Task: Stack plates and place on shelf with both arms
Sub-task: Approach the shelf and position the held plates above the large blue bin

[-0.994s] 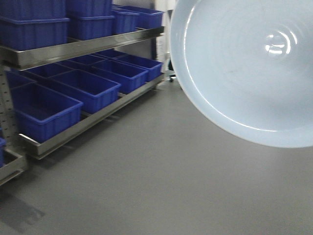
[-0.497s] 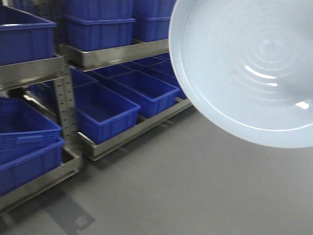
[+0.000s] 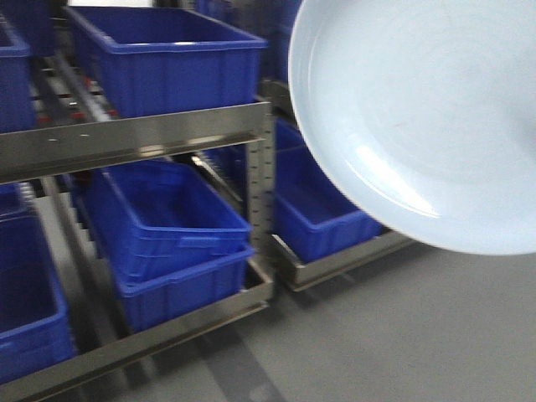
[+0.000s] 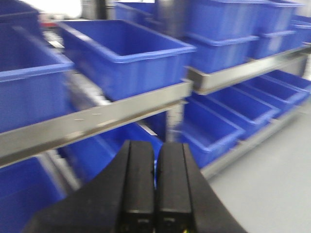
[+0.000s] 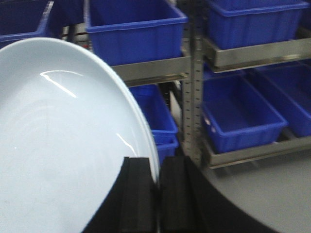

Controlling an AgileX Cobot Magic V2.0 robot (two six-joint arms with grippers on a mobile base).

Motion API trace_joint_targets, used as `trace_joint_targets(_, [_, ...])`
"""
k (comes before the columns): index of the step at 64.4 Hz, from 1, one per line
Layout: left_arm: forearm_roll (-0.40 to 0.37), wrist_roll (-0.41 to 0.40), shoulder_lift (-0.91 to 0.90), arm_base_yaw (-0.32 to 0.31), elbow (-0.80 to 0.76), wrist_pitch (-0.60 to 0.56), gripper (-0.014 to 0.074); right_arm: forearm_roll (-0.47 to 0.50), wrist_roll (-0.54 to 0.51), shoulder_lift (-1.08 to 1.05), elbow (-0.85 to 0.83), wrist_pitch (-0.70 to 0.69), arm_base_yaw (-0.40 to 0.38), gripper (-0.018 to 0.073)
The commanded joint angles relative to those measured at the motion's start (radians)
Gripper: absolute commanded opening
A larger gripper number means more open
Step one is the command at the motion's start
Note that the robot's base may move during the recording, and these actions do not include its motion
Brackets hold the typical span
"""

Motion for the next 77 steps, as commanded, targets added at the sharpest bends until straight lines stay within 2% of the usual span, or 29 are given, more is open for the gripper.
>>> trace_joint_targets(1, [-0.002,-0.002,0.007,0.002,-0.029,-0.081,0.008,-0.004,-0.002,-0.002,-0.034,-0.107,0.0,0.0048])
trace_joint_targets(77, [-0.002,-0.002,0.007,0.002,-0.029,-0.081,0.008,-0.004,-0.002,-0.002,-0.034,-0.107,0.0,0.0048])
